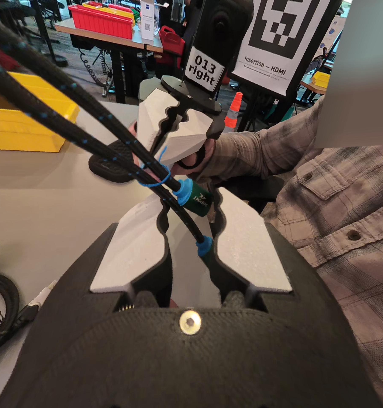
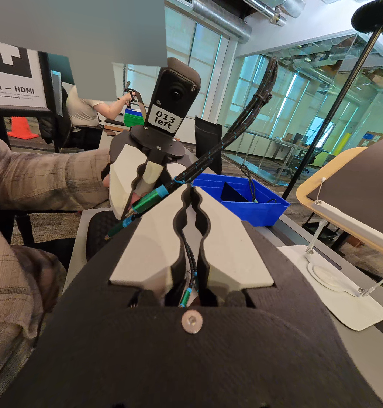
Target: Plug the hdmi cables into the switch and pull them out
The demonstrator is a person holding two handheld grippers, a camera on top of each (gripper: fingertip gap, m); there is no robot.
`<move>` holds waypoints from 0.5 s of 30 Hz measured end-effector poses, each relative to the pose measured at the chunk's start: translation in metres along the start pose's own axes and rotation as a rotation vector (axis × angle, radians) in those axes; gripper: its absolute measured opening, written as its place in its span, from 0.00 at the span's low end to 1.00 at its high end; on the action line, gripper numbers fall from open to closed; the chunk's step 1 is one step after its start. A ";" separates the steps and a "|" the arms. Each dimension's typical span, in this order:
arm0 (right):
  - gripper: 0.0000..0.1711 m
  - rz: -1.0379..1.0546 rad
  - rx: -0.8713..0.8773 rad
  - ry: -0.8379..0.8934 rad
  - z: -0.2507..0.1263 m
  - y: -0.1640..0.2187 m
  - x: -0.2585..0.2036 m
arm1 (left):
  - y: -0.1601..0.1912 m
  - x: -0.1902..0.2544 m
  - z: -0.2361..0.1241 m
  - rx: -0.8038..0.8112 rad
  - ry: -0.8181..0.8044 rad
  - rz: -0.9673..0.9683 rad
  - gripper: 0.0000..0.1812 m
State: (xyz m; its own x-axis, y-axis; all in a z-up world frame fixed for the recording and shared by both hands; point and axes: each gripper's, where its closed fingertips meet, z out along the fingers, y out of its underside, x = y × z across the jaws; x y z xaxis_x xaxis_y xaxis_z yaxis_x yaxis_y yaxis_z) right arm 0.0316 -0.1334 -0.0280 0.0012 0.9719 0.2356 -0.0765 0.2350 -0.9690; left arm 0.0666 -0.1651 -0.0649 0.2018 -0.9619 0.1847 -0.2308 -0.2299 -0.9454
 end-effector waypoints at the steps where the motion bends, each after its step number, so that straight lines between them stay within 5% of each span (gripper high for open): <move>1: 0.00 0.003 -0.003 -0.003 0.000 0.001 0.000 | 0.001 -0.002 0.000 -0.009 -0.017 0.008 0.20; 12: 0.01 0.024 -0.025 -0.047 -0.001 0.005 -0.003 | 0.003 -0.012 -0.001 0.004 -0.065 0.006 0.08; 15: 0.10 0.076 -0.016 -0.106 -0.004 0.005 -0.005 | 0.003 -0.011 -0.002 -0.004 -0.062 0.017 0.07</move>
State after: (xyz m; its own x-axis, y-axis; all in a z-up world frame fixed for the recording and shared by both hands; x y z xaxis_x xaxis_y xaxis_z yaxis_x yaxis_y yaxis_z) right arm 0.0354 -0.1373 -0.0348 -0.1098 0.9797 0.1676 -0.0561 0.1623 -0.9851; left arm 0.0619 -0.1556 -0.0697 0.2566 -0.9546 0.1516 -0.2388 -0.2146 -0.9471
